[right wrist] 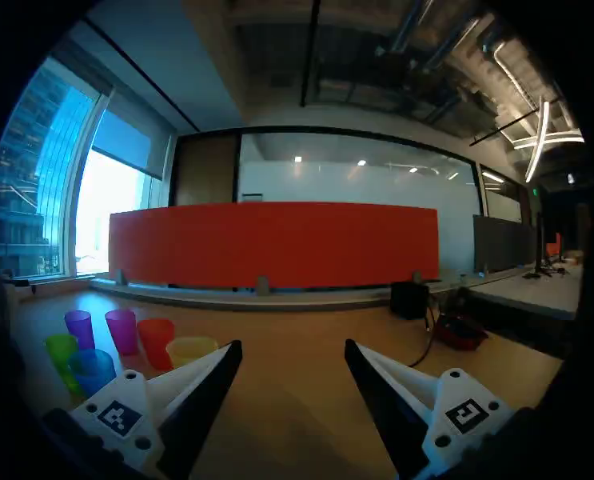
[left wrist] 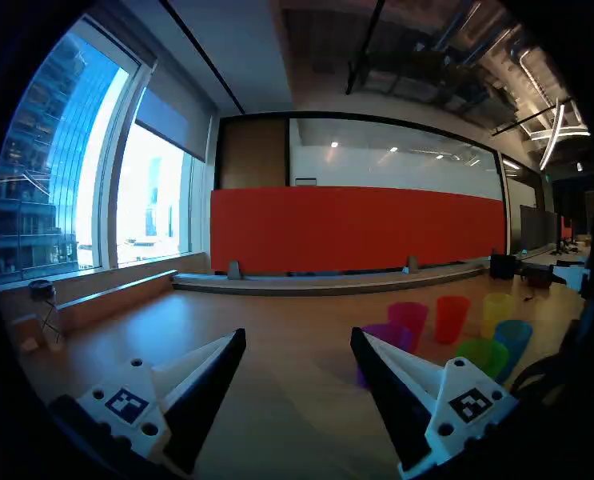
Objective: Pour water
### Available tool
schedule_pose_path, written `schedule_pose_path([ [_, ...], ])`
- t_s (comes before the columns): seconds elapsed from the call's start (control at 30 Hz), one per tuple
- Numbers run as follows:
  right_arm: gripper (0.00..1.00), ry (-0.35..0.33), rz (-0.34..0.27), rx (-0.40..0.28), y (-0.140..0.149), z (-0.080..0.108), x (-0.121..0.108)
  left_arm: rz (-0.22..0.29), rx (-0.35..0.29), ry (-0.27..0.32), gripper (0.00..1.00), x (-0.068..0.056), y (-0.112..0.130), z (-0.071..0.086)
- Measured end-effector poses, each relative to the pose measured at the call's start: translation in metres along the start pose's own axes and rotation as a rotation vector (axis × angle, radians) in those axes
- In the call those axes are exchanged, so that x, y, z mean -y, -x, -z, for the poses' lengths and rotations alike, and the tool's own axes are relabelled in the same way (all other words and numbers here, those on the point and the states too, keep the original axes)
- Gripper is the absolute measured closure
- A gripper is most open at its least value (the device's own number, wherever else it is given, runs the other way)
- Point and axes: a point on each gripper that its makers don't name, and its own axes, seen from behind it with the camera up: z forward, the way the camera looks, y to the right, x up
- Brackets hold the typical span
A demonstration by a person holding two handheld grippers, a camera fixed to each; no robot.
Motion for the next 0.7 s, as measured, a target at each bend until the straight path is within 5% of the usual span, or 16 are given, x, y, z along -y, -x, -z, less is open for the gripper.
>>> schedule_pose_path([
  [0.7, 0.01, -0.005, 0.002, 0.009, 0.0013, 0.0003, 0.0008, 0.0, 0.0, 0.0, 0.03, 0.0006, 0.0007, -0.0006],
])
